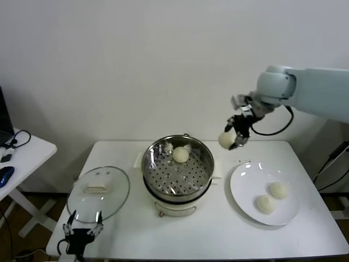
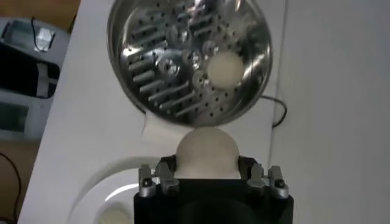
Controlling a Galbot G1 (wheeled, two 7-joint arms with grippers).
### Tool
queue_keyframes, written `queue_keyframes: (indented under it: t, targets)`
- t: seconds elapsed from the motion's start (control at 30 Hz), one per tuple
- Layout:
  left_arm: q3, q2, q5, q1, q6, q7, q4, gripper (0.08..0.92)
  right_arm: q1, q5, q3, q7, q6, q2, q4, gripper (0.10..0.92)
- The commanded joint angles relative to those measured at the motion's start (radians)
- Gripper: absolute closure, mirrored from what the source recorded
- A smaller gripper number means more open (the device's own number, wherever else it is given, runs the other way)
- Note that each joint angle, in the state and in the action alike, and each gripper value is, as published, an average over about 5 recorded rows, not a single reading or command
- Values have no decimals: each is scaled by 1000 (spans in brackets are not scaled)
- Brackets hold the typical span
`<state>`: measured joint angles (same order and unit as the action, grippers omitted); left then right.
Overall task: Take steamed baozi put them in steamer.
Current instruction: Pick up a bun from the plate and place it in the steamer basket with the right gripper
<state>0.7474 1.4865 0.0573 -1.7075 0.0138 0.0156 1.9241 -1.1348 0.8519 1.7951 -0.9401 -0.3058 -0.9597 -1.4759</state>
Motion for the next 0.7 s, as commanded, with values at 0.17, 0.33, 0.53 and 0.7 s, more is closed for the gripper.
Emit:
queue_keyframes:
  t: [0.17,0.33,0.53,0.7]
  targets:
    - [-4,-1,1,6,0,1,9,177,77,123,-149,75,-73,-307,8,351]
    - [-2,-2,-1,8,2,1,9,177,214,60,-167,113,-92,-370,45,334]
    - [-1,-5,-2,10,1,2,4,177,326,-35,-156,134,-95,-419,123,317]
    - [0,-5,-1,10,1,2,1,177,405,-105,-157,151,-103,-444,196,313]
